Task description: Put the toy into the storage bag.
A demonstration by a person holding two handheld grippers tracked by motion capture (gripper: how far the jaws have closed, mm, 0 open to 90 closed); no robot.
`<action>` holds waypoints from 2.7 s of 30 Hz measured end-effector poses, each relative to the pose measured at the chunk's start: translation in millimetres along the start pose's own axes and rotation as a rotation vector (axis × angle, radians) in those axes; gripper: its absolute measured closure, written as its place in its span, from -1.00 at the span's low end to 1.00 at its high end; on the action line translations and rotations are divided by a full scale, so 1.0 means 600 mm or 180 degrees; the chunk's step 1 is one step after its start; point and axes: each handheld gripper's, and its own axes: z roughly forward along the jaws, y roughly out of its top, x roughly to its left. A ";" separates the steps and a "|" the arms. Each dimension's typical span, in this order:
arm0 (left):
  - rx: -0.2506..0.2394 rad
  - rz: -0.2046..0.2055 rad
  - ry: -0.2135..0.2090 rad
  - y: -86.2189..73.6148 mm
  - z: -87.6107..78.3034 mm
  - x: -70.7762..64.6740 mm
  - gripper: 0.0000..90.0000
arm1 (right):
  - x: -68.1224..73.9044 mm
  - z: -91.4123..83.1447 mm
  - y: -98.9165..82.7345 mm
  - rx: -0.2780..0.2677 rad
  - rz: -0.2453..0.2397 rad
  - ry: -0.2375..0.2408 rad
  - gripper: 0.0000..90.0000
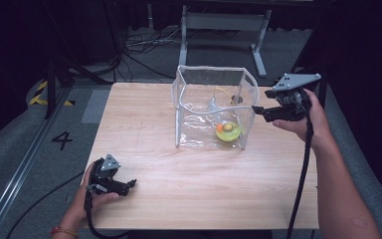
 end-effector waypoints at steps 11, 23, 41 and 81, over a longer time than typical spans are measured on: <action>-0.0011 -0.0020 0.0030 0.000 0.000 -0.001 -0.99 | 0.017 -0.012 -0.048 0.0023 -0.0100 -0.0037 -0.29; -0.0010 -0.0022 0.0031 0.000 0.000 -0.001 -0.99 | 0.035 -0.007 -0.099 0.0137 -0.0160 -0.0077 -0.35; 0.0003 -0.0080 0.0056 -0.001 -0.001 -0.004 -0.99 | 0.060 0.017 -0.194 0.0332 -0.0172 -0.0161 -0.52; -0.0006 -0.0149 0.0097 -0.003 -0.001 -0.007 -0.99 | 0.072 0.015 -0.479 0.0227 0.0928 -0.0072 -0.55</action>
